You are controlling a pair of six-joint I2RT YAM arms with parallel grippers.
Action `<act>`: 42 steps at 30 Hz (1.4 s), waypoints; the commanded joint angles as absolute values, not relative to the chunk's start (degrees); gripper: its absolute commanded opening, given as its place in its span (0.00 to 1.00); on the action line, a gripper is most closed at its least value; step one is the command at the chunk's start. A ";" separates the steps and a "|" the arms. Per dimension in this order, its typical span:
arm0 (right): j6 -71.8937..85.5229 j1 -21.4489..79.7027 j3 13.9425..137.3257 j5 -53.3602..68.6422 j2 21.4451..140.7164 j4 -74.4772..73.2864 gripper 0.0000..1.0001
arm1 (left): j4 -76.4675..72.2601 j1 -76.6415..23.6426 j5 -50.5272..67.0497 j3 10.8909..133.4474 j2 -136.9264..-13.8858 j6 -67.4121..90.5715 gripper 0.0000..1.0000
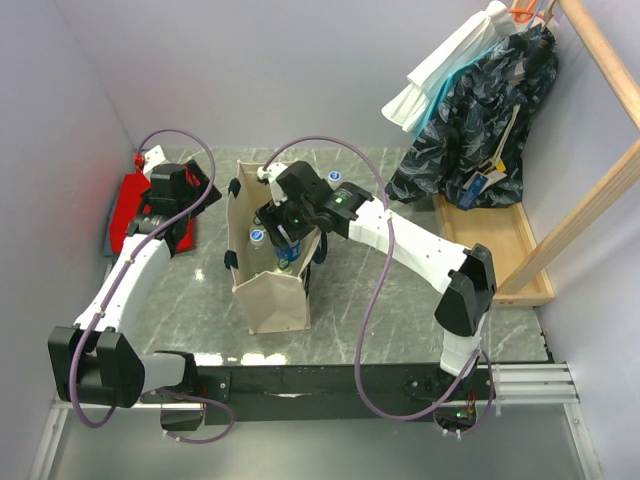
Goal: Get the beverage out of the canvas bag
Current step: Take out the drink from the canvas bag.
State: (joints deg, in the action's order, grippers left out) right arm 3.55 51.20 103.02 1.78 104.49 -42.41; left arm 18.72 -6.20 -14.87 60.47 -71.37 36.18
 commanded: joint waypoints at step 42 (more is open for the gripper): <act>3.43 47.99 107.41 4.04 108.46 -41.22 0.63 | 17.23 -6.42 -14.59 61.79 -71.98 35.68 0.96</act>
